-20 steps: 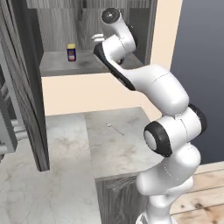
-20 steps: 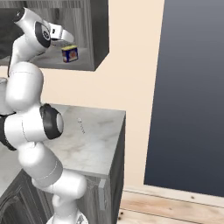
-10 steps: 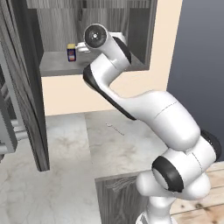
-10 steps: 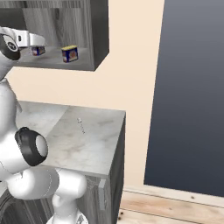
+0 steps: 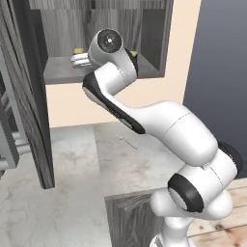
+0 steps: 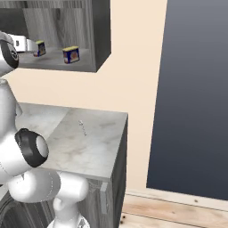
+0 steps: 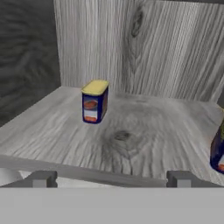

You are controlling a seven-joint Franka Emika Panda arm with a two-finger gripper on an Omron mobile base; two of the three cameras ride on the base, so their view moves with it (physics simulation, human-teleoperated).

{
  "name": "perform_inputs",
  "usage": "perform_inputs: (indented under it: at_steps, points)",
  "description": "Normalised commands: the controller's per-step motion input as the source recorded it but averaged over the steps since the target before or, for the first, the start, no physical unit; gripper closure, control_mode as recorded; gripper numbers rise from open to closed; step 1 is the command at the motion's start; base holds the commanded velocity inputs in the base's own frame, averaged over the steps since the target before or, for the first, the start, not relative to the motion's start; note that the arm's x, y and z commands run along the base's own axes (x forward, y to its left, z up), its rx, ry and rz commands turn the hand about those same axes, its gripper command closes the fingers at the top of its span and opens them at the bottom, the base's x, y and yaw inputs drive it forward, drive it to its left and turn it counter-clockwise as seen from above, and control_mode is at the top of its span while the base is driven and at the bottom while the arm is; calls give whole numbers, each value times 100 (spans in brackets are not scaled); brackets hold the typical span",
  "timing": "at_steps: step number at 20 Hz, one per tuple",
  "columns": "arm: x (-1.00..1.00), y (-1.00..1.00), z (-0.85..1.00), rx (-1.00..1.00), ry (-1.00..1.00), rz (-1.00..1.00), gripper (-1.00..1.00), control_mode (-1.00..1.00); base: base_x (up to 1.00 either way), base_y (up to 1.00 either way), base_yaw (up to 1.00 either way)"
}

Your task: Restock the canned food cabinet by taking the new fresh canned food from the counter and placing it in the cabinet. Then, take the old canned food from the cabinet and place it on the counter.

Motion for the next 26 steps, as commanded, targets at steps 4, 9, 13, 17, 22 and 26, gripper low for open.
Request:
perform_inputs:
  at_steps: [4,9,13,17,22,26]
  points:
    - [15,35,0,0,15,13,-100,-100,0,0,0]
    - [31,8,-10,-1,1,-2,-100,-100,0,0,0]
    - [47,13,-35,0,1,-3,-100,-100,0,0,0]
    - [36,15,-16,0,0,-2,-100,-100,0,0,0]
    - [41,24,-2,0,3,-2,-100,-100,0,0,0]
    - [44,15,0,0,4,-4,-100,-100,0,0,0]
